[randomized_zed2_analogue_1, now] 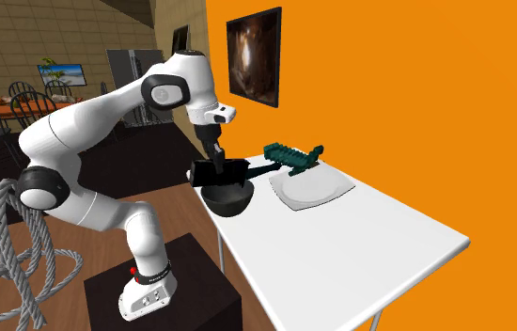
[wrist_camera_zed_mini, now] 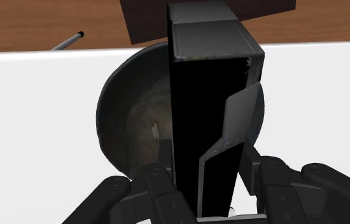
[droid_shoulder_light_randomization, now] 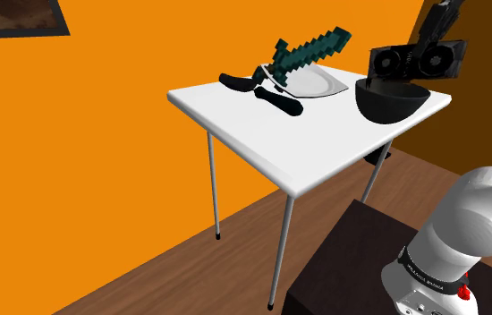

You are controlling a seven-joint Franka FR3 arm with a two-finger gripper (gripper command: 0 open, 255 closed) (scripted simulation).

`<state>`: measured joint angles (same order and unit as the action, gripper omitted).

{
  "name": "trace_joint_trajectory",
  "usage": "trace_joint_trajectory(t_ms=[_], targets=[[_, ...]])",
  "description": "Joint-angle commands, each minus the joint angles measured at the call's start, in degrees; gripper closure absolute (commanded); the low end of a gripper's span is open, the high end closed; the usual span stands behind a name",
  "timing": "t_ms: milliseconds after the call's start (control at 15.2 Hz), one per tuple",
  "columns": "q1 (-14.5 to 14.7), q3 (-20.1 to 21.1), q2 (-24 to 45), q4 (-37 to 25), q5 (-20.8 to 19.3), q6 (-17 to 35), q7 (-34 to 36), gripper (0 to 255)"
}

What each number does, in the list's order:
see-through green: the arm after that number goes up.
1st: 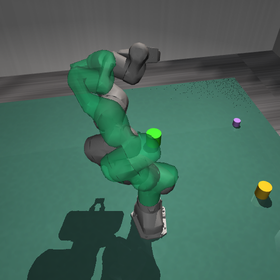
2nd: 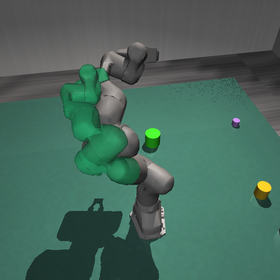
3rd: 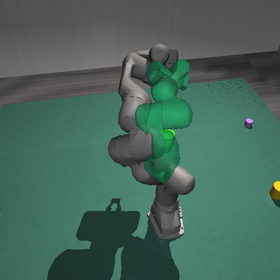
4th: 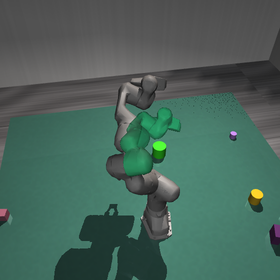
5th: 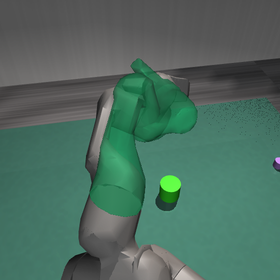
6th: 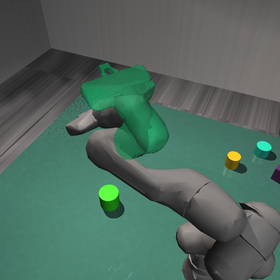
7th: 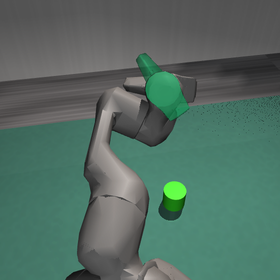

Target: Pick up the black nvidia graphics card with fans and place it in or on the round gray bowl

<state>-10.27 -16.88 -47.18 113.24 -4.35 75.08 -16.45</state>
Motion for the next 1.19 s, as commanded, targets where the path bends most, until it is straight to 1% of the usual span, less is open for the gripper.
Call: trace_joint_trajectory(t_ms=[0, 132, 660, 726, 1056, 1122], targets=[[-0.2, 0.0, -1.0, 2.5, -0.2, 1.5, 0.0, 255], [-0.5, -0.1, -2.2, 5.2, -0.5, 3.1, -0.1, 255], [-0.5, -0.1, -2.2, 5.2, -0.5, 3.1, -0.1, 255], [-0.5, -0.1, -2.2, 5.3, -0.5, 3.1, -0.1, 0], [-0.5, -0.1, -2.2, 5.2, -0.5, 3.1, -0.1, 0], [-0.3, -0.2, -1.2, 2.5, -0.3, 1.4, -0.2, 0]])
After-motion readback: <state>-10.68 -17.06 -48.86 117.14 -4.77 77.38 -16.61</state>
